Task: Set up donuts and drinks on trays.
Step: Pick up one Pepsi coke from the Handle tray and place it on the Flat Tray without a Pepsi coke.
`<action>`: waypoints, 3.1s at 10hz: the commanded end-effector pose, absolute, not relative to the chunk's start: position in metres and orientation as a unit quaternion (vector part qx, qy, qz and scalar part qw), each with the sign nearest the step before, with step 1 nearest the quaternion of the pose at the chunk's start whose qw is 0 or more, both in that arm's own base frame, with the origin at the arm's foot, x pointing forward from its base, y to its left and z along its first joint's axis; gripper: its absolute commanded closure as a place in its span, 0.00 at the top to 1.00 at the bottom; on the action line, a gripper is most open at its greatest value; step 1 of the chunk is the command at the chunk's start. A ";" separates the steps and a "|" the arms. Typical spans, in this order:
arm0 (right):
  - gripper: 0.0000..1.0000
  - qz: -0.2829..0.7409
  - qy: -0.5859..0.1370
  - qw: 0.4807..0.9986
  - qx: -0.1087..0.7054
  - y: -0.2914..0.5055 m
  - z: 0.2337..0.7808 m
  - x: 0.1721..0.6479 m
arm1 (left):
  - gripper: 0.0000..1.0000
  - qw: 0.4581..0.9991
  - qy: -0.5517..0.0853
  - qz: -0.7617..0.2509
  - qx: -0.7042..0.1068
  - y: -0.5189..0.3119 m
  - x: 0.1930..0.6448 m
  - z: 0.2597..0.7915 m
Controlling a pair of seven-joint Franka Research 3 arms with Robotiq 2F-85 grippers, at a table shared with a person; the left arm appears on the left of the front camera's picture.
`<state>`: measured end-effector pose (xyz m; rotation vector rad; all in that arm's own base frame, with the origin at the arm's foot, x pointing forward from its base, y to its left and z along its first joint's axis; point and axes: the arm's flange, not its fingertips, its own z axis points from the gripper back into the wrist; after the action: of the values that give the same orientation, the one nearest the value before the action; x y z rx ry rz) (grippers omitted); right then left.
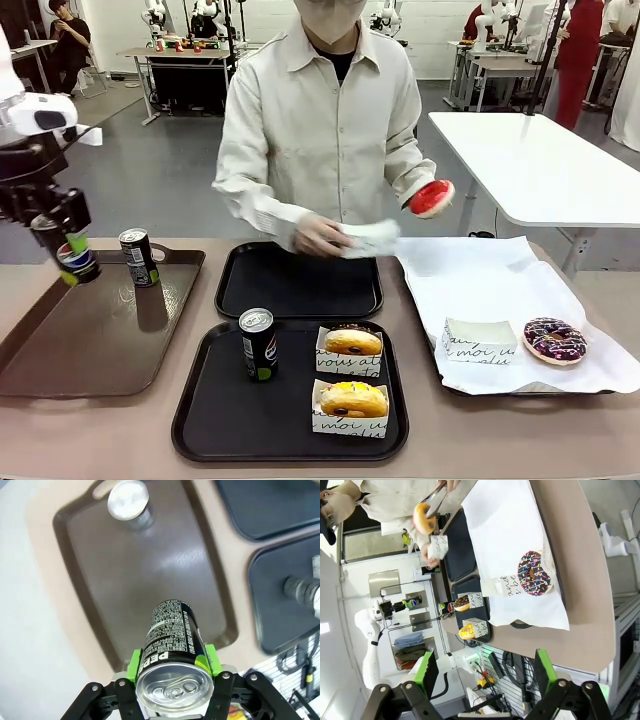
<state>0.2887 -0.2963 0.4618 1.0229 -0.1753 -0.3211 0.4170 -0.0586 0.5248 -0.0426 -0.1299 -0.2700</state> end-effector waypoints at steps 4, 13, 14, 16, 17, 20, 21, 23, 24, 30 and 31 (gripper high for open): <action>1.00 -0.150 -0.090 0.850 0.496 -0.298 0.463 0.289 | 0.58 0.980 -0.094 -0.167 -0.050 -0.139 0.495 0.542; 1.00 -0.150 -0.090 0.850 0.496 -0.298 0.463 0.289 | 0.58 0.954 -0.020 -0.294 -0.060 -0.264 0.572 0.471; 1.00 -0.150 -0.090 0.850 0.496 -0.298 0.463 0.289 | 0.58 0.951 -0.005 -0.304 -0.057 -0.270 0.571 0.462; 1.00 -0.150 -0.090 0.850 0.496 -0.298 0.463 0.289 | 0.58 0.942 0.056 -0.328 -0.048 -0.268 0.550 0.452; 1.00 -0.150 -0.090 0.850 0.496 -0.298 0.463 0.289 | 0.58 0.935 0.102 -0.340 -0.010 -0.250 0.518 0.456; 1.00 -0.150 -0.090 0.850 0.496 -0.298 0.463 0.289 | 0.58 0.915 0.116 -0.386 0.011 -0.181 0.415 0.477; 1.00 -0.150 -0.090 0.850 0.496 -0.298 0.463 0.289 | 0.58 0.916 0.107 -0.387 0.009 -0.169 0.403 0.484; 1.00 -0.150 -0.090 0.850 0.496 -0.298 0.463 0.289 | 0.58 0.924 0.080 -0.374 0.009 -0.158 0.389 0.487; 1.00 -0.150 -0.090 0.850 0.496 -0.298 0.463 0.289 | 0.58 0.930 0.072 -0.361 0.010 -0.154 0.392 0.492; 1.00 -0.150 -0.090 0.850 0.496 -0.298 0.463 0.289 | 0.58 0.927 0.089 -0.364 0.015 -0.152 0.389 0.495; 1.00 -0.150 -0.090 0.850 0.496 -0.298 0.463 0.289 | 0.58 0.925 0.077 -0.372 0.019 -0.161 0.396 0.497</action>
<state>0.2887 -0.2963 0.4617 1.0239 -0.1740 -0.3208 0.3900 -0.1548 0.4935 0.0312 0.1808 -0.7518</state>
